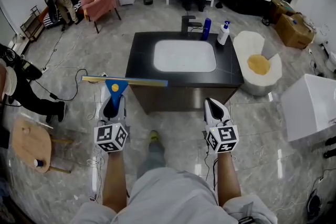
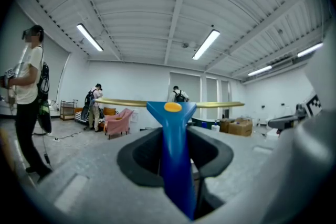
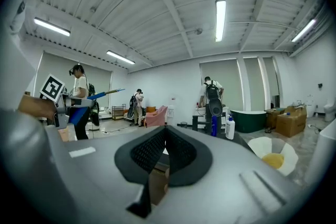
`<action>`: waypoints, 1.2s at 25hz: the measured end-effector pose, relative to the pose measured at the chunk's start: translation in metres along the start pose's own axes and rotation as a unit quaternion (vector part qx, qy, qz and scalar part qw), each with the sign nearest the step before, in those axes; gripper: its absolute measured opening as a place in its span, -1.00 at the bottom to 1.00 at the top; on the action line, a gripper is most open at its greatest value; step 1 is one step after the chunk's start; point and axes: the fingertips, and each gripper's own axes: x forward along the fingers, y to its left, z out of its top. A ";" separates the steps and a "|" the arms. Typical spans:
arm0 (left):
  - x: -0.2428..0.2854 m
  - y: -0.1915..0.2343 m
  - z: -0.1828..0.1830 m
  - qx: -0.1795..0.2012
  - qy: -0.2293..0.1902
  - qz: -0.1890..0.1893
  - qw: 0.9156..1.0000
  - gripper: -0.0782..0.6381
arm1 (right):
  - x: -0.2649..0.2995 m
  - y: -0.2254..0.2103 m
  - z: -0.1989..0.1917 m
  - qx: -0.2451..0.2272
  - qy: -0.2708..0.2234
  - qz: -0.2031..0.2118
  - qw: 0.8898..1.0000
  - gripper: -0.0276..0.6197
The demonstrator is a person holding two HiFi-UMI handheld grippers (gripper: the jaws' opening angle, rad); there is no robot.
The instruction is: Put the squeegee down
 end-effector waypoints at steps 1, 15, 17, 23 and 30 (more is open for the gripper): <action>0.014 0.008 0.000 -0.002 0.003 0.000 1.000 -0.43 | 0.015 -0.004 0.002 -0.001 0.001 -0.001 1.000 -0.91; 0.240 0.133 -0.002 -0.003 0.044 -0.019 0.999 -0.43 | 0.258 -0.040 0.024 0.006 0.023 -0.030 0.999 -0.91; 0.265 0.147 -0.004 -0.001 0.052 -0.024 0.998 -0.43 | 0.284 -0.042 0.024 0.009 0.027 -0.034 0.999 -0.91; 0.323 0.173 -0.013 -0.001 0.061 -0.034 0.998 -0.43 | 0.341 -0.051 0.021 0.021 0.037 -0.044 0.998 -0.91; 0.359 0.186 -0.025 -0.017 0.074 -0.043 0.996 -0.43 | 0.373 -0.055 0.022 0.019 0.047 -0.049 0.998 -0.91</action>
